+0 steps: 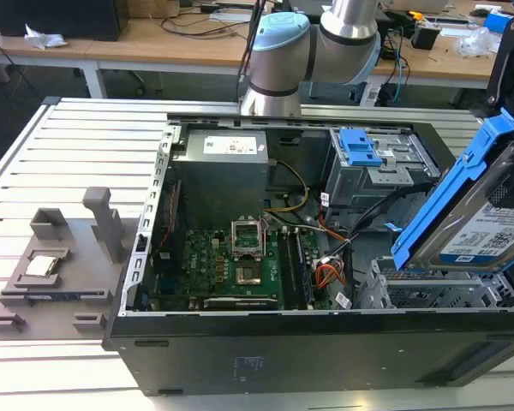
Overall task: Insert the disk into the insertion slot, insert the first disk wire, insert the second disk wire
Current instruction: 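Insert the disk into the insertion slot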
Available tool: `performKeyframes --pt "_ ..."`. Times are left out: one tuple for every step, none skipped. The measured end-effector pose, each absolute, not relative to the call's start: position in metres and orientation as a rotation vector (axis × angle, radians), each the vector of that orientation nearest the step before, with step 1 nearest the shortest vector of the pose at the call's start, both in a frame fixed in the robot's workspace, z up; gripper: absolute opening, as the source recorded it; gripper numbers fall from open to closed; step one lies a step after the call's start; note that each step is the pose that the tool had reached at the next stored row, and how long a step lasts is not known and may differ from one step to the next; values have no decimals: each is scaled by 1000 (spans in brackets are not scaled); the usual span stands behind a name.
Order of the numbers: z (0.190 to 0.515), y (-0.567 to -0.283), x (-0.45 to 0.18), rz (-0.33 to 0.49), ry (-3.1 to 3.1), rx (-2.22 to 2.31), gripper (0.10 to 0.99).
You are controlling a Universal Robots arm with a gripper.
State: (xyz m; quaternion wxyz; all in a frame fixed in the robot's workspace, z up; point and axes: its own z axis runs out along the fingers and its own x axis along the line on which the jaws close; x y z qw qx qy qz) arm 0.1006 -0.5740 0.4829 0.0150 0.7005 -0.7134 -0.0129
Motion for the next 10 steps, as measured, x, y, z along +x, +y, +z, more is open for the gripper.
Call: performKeyframes --pt "481 -574 101 -40 -2220 2180 365" --pt "480 -574 101 -40 -2220 2180 365" --pt "476 -573 101 -40 -2220 2180 365" --pt "474 -569 102 -40 -2211 2189 365" --pt "473 -567 103 -40 -2206 2195 365" --pt "473 -566 104 -40 -2202 2198 365" --pt "472 -564 105 -39 -2195 2204 365" --pt "471 -561 107 -39 -2188 2212 365" --pt "467 -559 108 -39 -2184 2215 365" --pt "464 -558 108 -39 -2184 2215 365"
